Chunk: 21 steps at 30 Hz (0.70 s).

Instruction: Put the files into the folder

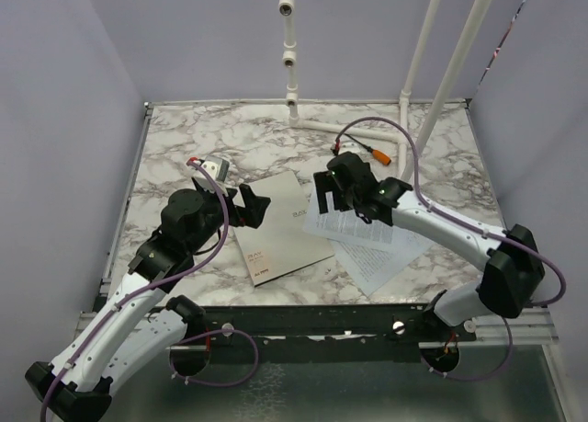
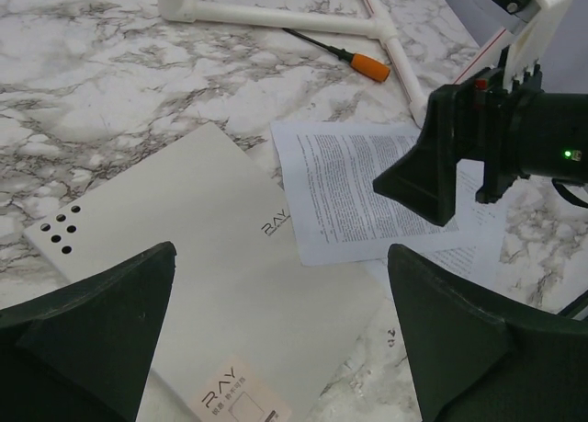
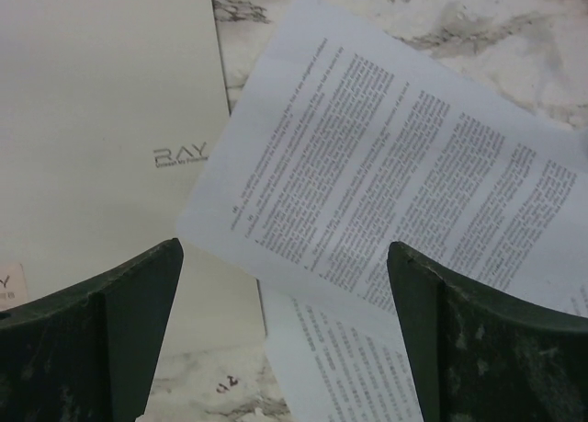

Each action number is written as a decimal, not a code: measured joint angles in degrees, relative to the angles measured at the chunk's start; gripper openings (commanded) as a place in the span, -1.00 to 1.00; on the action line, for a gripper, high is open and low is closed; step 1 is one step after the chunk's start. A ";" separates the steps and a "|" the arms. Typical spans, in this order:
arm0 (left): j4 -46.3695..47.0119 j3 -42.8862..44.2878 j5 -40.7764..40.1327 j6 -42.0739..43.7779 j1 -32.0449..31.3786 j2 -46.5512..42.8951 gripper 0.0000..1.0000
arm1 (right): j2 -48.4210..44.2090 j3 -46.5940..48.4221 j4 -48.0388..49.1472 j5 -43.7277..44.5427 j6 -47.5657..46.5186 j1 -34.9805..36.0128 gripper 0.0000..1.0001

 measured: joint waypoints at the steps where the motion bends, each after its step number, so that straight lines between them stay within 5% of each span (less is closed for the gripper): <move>1: -0.15 0.00 -0.28 0.02 0.00 0.02 0.98 | 2.27 1.73 0.42 -0.11 0.02 0.00 0.87; 5: -0.50 0.00 -1.33 0.07 0.00 0.00 0.98 | 10.93 9.18 1.95 -0.50 0.04 0.00 0.74; 11: -0.66 0.00 -2.58 0.07 0.04 -0.13 0.98 | 22.64 19.52 3.21 -0.46 0.35 0.00 0.29; 21: -0.90 0.00 -3.74 0.07 0.07 -1.27 0.98 | 34.88 29.24 3.93 -0.57 2.89 -1.18 -0.98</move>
